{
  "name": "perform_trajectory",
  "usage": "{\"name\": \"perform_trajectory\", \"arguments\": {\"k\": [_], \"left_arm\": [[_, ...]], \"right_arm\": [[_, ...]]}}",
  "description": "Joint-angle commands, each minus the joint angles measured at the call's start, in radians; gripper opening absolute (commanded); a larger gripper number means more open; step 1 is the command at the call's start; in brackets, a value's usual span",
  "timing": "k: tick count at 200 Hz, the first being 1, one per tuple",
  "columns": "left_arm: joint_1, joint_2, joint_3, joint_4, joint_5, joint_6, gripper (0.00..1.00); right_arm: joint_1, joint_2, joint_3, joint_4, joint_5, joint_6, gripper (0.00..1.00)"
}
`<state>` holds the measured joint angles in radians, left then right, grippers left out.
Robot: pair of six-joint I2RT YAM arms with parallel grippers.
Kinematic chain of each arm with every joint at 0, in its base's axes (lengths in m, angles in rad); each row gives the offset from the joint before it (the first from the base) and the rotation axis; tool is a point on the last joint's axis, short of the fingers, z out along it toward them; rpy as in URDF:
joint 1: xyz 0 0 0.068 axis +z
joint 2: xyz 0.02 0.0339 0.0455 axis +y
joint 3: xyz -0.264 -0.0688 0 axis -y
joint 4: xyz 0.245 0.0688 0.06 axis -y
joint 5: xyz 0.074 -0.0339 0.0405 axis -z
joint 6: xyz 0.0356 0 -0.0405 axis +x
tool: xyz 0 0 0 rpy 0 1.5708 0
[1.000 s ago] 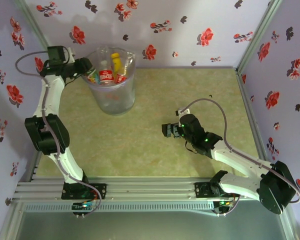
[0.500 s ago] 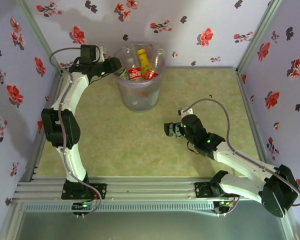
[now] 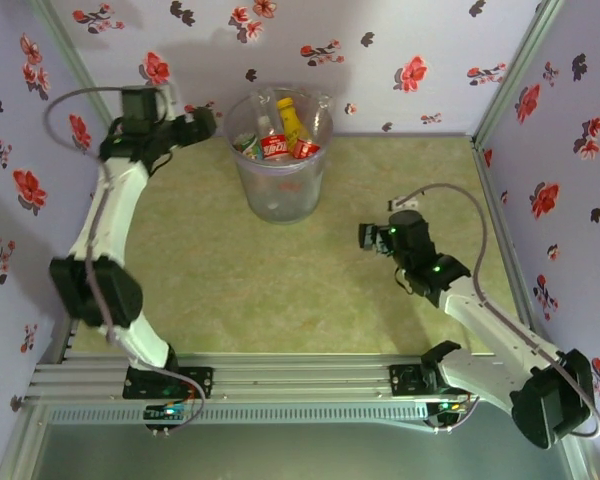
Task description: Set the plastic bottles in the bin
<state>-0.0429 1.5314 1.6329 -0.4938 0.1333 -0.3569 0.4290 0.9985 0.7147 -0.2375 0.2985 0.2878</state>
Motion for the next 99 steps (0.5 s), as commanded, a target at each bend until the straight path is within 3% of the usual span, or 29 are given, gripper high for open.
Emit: {"name": "perform_trajectory", "arguments": {"k": [1, 28, 62, 99], "left_arm": [[0.044, -0.193, -0.222, 0.090, -0.195, 0.086, 1.00], [0.057, -0.358, -0.607, 0.242, -0.272, 0.107, 1.00], [0.057, -0.469, -0.931, 0.427, -0.380, 0.130, 1.00], [0.060, -0.413, -1.131, 0.649, -0.438, 0.159, 1.00]], "right_arm": [[-0.114, 0.020, 0.018, -0.036, -0.040, 0.011, 0.99], [-0.218, 0.094, -0.029, 0.048, -0.005, -0.033, 0.99], [-0.297, 0.193, -0.118, 0.228, 0.029, -0.087, 0.99], [-0.324, 0.310, -0.182, 0.443, 0.030, -0.091, 0.99]]}}
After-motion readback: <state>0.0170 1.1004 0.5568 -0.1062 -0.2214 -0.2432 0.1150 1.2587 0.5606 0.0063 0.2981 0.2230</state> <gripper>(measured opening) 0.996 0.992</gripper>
